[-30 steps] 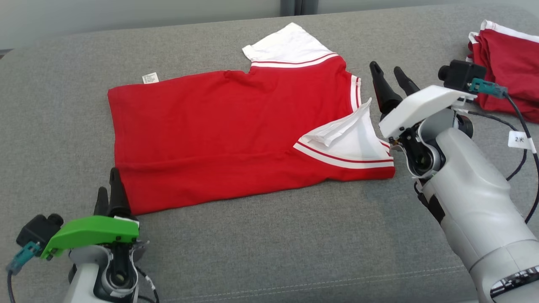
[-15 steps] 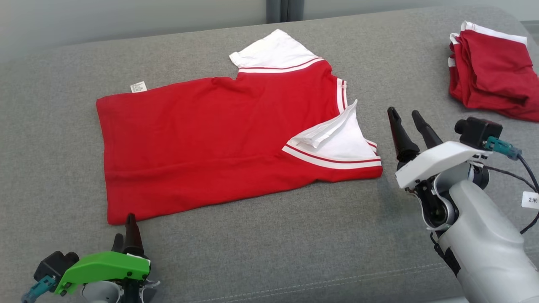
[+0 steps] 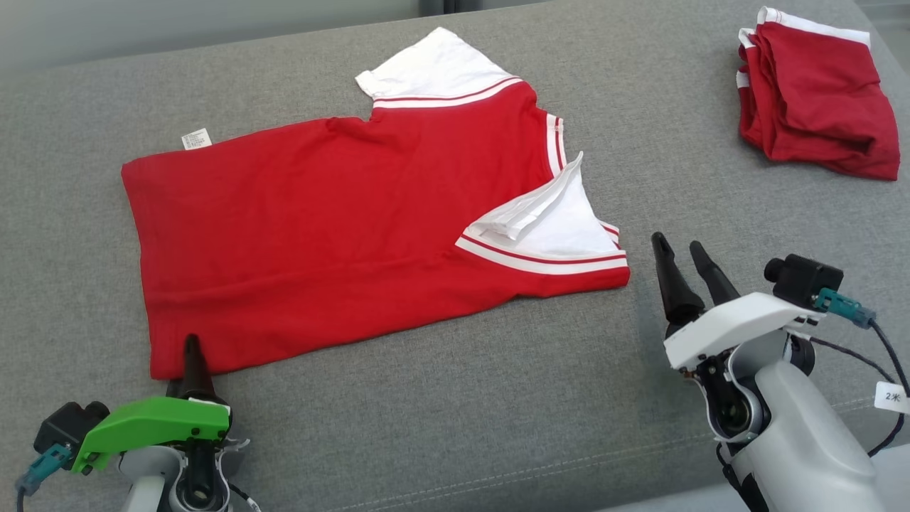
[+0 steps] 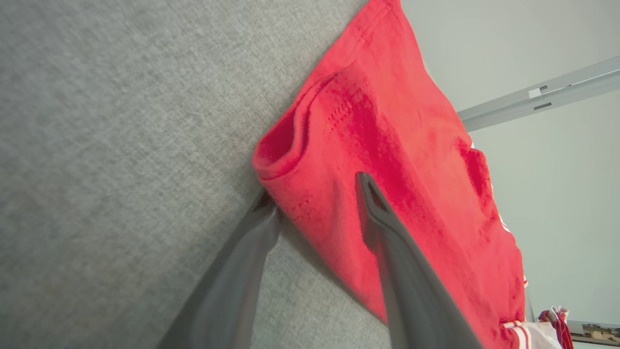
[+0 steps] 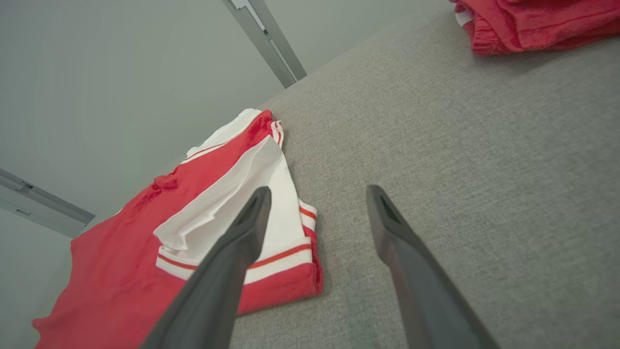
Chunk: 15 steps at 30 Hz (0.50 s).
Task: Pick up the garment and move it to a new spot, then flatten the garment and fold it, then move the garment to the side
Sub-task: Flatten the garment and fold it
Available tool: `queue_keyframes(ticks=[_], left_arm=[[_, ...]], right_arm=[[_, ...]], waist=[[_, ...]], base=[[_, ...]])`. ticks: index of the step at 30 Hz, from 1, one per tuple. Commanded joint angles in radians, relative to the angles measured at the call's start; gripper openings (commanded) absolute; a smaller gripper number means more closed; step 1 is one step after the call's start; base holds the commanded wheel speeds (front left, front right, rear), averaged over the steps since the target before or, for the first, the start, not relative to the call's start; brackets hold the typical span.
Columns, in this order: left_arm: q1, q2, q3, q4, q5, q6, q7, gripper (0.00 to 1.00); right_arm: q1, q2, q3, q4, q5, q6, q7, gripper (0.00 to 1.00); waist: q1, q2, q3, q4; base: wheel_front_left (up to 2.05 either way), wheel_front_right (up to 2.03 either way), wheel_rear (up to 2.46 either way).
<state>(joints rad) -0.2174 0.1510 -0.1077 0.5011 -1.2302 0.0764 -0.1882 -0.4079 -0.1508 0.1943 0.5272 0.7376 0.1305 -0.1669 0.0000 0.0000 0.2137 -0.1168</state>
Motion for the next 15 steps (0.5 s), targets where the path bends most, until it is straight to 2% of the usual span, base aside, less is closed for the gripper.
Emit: queue_keyframes(ticks=[1,9,15], left_arm=[[-0.014,0.003,0.002,0.013,0.0,-0.008,-0.009,0.0],[-0.062,-0.011,0.014,0.047,0.023,-0.073,-0.051,0.0],[-0.06,-0.021,0.008,0.039,0.033,-0.092,-0.059,0.0]], right_arm=[[0.018,0.006,-0.005,-0.006,-0.006,0.0,0.007,1.0],[0.063,0.045,-0.024,0.023,-0.034,0.0,0.067,1.0],[0.044,0.068,-0.029,0.07,-0.014,0.0,0.076,1.0]], waist=[[0.0,0.0,0.004,0.0],[0.0,0.0,0.017,0.023],[0.0,0.0,0.023,0.051]], base=[[0.0,0.0,0.0],[0.0,0.0,0.0],[0.0,0.0,0.0]])
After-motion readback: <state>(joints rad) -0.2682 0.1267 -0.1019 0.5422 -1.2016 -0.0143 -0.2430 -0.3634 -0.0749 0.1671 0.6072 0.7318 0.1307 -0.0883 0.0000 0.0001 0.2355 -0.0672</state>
